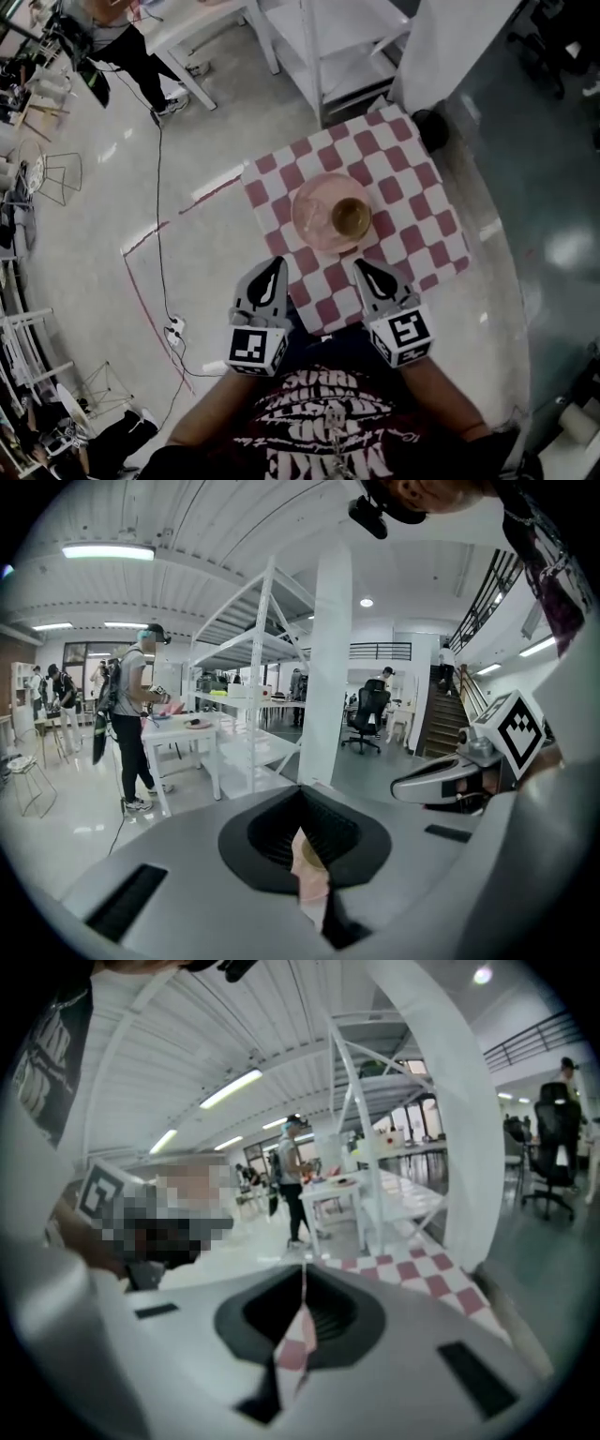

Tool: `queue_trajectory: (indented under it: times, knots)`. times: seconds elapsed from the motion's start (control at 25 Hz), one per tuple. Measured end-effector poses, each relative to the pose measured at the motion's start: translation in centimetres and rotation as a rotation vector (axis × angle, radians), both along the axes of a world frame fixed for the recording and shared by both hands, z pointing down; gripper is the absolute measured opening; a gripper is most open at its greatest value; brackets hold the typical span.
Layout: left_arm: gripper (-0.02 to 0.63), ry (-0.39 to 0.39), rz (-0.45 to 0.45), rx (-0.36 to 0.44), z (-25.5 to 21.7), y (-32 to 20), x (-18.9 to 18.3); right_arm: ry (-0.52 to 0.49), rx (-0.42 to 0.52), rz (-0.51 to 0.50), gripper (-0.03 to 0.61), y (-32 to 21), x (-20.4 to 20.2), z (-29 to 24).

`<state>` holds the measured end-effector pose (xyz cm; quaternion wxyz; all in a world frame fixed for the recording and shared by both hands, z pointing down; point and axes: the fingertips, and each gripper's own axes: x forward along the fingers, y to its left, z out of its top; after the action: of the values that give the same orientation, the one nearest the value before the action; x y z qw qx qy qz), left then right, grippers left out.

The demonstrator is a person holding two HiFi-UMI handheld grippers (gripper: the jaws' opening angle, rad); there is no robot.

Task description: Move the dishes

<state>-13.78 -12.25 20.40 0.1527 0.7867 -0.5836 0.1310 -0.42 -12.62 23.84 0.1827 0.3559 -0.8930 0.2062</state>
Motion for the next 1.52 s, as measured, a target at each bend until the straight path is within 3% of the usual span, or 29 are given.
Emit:
queue_trajectory:
  times: [0.28,0.56,0.76,0.96,1.36,1.4,1.48,1.52]
  knots:
    - [0.026,0.077,0.151,-0.039,1.8,-5.0,-2.2,0.072,-0.018,0.179,0.035,-3.8,-2.4,-0.4]
    - [0.026,0.113,0.217,-0.136,6.5,-10.0,-4.1,0.145,-0.019,0.291,0.035,-6.8,-4.0,0.4]
    - [0.026,0.134,0.193,-0.159,9.8,-12.3,-4.6,0.181,-0.072,0.321,0.035,-7.0,-2.7,3.9]
    - [0.026,0.121,0.13,-0.174,13.7,-12.9,-4.6,0.188,-0.117,0.27,0.035,-6.5,-1.5,9.8]
    - [0.026,0.163,0.047,-0.255,20.2,-6.6,-4.0,0.147,-0.11,0.265,0.038,-6.7,0.1,16.1]
    - [0.026,0.169,0.049,-0.273,20.8,-6.0,-3.8,0.138,-0.11,0.268,0.052,-6.7,0.3,16.2]
    - [0.026,0.176,0.056,-0.304,21.9,-4.9,-3.3,0.114,-0.124,0.273,0.18,-6.6,0.7,16.4]
    - [0.026,0.177,0.059,-0.316,22.4,-4.5,-3.1,0.103,-0.134,0.278,0.186,-6.6,0.9,16.8]
